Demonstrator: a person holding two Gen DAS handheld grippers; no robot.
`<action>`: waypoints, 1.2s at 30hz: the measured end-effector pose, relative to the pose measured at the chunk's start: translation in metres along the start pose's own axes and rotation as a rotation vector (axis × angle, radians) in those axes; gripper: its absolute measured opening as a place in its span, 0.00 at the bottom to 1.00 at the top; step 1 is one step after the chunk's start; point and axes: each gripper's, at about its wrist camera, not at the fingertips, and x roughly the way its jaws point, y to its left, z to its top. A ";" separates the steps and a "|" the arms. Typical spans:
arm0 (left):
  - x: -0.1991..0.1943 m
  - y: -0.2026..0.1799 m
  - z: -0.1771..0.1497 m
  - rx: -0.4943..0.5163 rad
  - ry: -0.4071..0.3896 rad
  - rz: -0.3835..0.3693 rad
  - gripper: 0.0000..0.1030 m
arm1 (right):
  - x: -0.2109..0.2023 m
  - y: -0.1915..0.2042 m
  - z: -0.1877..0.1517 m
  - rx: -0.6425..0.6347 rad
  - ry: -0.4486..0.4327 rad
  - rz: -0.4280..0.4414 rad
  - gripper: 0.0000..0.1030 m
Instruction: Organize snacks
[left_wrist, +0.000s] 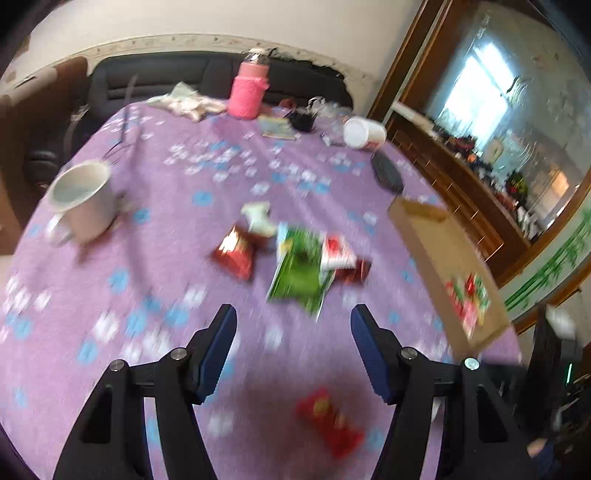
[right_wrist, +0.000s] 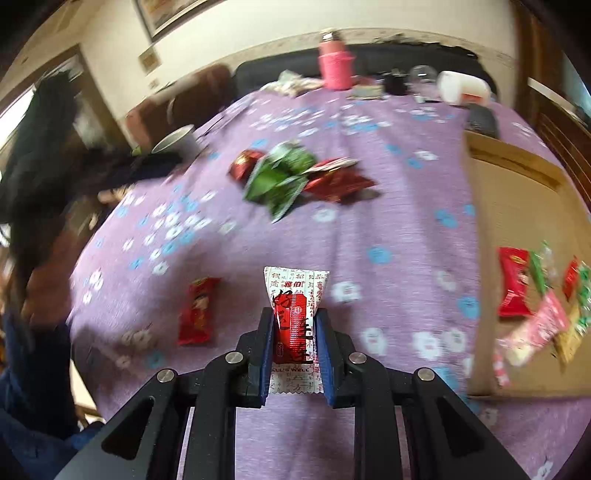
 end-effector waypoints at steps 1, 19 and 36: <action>-0.004 -0.002 -0.012 -0.002 0.017 0.027 0.62 | -0.001 -0.003 0.000 0.013 -0.010 0.000 0.22; 0.040 -0.054 -0.072 0.003 0.131 0.205 0.47 | -0.033 -0.033 -0.015 0.063 -0.130 0.035 0.22; 0.064 -0.065 -0.046 0.104 0.015 0.223 0.18 | -0.001 -0.033 -0.004 0.154 -0.150 -0.032 0.22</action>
